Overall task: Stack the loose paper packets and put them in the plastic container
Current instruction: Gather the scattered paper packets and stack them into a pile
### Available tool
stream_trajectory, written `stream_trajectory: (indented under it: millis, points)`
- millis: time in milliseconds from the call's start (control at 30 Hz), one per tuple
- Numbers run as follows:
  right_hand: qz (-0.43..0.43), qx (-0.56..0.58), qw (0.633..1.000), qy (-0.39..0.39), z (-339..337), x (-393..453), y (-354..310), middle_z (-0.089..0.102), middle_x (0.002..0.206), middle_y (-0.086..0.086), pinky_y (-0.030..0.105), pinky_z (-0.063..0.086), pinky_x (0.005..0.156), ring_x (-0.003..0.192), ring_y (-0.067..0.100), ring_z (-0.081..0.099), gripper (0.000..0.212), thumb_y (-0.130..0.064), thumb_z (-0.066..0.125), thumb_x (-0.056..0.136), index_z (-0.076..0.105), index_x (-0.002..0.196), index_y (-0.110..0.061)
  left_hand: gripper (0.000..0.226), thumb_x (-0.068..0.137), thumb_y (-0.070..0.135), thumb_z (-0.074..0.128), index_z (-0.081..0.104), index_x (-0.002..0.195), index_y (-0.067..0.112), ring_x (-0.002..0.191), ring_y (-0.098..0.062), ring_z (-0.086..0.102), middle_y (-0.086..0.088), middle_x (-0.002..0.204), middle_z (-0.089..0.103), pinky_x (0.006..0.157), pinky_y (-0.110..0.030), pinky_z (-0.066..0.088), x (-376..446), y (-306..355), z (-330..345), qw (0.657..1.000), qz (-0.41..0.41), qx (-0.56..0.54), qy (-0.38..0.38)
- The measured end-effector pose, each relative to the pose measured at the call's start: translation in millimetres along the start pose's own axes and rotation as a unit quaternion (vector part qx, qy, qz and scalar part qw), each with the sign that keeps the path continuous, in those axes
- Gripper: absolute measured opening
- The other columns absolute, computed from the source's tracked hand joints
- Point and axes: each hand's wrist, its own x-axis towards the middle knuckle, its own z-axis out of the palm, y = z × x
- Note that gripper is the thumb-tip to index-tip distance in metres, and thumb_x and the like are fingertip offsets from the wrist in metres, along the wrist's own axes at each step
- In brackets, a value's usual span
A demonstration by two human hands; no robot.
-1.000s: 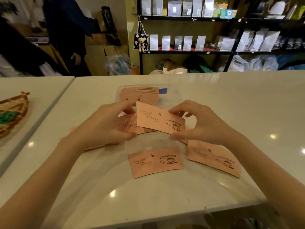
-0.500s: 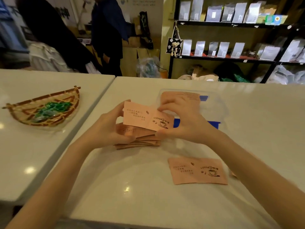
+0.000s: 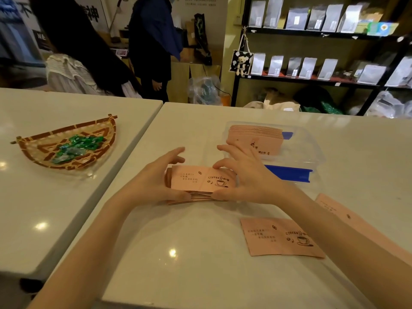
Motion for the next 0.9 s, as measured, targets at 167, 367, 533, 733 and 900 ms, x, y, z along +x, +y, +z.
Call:
stream_trajectory:
  millis: [167,367,533,733,900]
  points:
    - [-0.008,-0.004,1.0,0.004,1.1,-3.2,2.7,0.009,0.154,-0.004,0.035,-0.013,0.107,0.138,0.011,-0.011,0.066,-0.057,0.06,0.069,0.046,0.127,-0.027,0.079,0.051,0.06,0.065,0.042,0.123,0.037,0.111,0.002,0.03,0.019,0.125,0.039,0.089,-0.018,0.034,-0.1,8.1,4.6,0.999,0.034,0.035,-0.005]
    - [0.005,0.029,0.998,0.048,-14.2,-31.3,15.9,0.012,0.153,-0.007,0.038,-0.001,0.112,0.14,0.01,-0.005,0.074,-0.06,0.061,0.067,0.036,0.131,-0.032,0.086,0.052,0.079,0.038,0.039,0.127,0.037,0.138,-0.013,0.005,0.008,0.147,0.025,0.112,-0.053,-0.005,5.3,34.7,13.9,0.972,0.052,0.229,0.025]
    - [0.034,0.046,0.993,0.1,-29.9,-72.0,29.8,0.02,0.15,-0.012,0.03,0.004,0.112,0.136,0.002,0.005,0.076,-0.062,0.055,0.065,0.033,0.132,-0.034,0.083,0.06,0.079,0.036,0.029,0.132,0.038,0.139,-0.015,0.003,0.008,0.15,0.017,0.11,-0.053,-0.011,2.0,78.2,29.5,0.95,0.071,0.302,0.015]
    - [0.126,0.057,0.986,0.092,-44.9,-132.6,56.7,0.033,0.143,-0.013,0.029,0.008,0.111,0.136,0.005,0.012,0.069,-0.052,0.066,0.067,0.039,0.128,-0.034,0.082,0.06,0.074,0.046,0.029,0.132,0.038,0.13,-0.002,0.018,0.014,0.145,0.025,0.105,-0.022,0.016,-0.5,119.7,64.0,0.96,0.202,0.184,-0.065]
    - [0.194,-0.001,0.981,0.03,-41.9,-172.5,81.7,0.036,0.142,-0.01,0.031,0.006,0.11,0.136,0.009,0.015,0.075,-0.065,0.062,0.057,0.046,0.122,-0.033,0.087,0.062,0.066,0.057,0.024,0.135,0.034,0.133,-0.005,0.017,0.014,0.148,0.02,0.109,-0.028,0.016,3.4,129.4,96.6,0.949,0.189,0.202,-0.149]
